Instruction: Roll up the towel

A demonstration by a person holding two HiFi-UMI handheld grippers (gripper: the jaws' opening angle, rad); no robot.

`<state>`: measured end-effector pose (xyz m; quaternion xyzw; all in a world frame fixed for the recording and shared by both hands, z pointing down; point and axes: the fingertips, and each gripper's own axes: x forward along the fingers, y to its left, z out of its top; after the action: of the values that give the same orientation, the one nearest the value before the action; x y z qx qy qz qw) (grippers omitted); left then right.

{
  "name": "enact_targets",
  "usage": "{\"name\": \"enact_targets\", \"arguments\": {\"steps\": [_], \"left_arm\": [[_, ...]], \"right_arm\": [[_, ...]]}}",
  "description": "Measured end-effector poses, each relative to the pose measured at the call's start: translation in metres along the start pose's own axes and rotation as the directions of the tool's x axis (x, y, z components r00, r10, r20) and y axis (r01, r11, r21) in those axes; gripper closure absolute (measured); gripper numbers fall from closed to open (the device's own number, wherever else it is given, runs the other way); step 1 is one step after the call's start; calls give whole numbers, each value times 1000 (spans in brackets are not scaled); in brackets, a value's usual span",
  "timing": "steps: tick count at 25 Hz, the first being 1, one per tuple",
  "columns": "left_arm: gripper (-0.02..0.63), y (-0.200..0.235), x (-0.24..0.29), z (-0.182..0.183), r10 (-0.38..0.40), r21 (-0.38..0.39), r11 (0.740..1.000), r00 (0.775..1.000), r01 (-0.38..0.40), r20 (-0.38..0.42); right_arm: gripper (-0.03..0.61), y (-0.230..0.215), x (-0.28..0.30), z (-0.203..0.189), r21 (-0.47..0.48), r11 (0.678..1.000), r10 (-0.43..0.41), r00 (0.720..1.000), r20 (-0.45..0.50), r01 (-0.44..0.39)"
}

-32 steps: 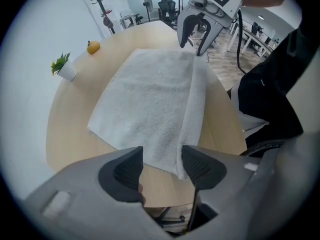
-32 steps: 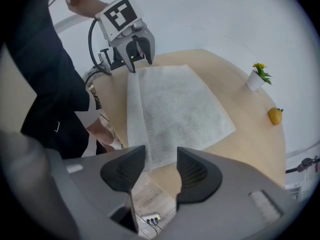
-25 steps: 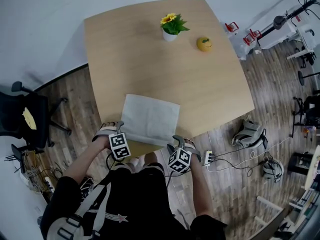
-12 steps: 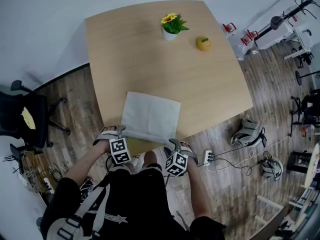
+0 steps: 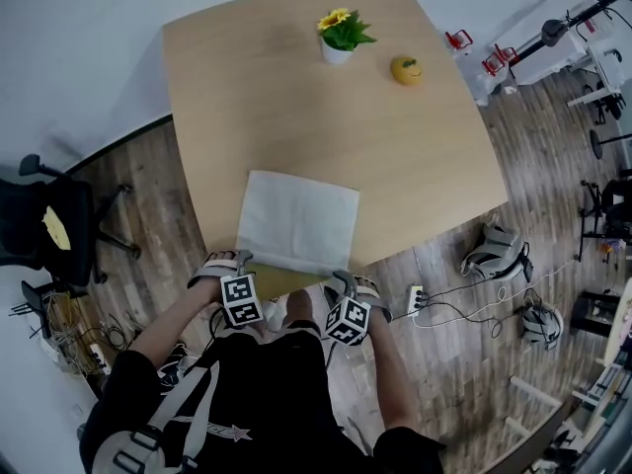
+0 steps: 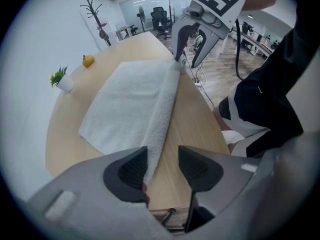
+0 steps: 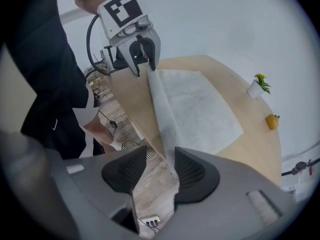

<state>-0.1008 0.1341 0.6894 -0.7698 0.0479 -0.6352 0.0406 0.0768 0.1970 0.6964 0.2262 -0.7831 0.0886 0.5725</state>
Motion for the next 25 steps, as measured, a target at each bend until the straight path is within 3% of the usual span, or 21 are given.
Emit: {"name": "enact_targets", "arguments": {"steps": [21,23,25], "left_arm": [[447,10,18,2,-79,7,997,995,80,-63],[518,15,18,1,-61,22,998,996,62,-72],[517,17,19,1,-57,37,997,995,61,-84]], "right_arm": [[450,-16,13,-3,-24,998,61,998,-13,-61],[480,-19,14,-3,-26,998,60,998,-21,-60],[491,-20,14,-2,-32,997,63,998,-27,-63]]}}
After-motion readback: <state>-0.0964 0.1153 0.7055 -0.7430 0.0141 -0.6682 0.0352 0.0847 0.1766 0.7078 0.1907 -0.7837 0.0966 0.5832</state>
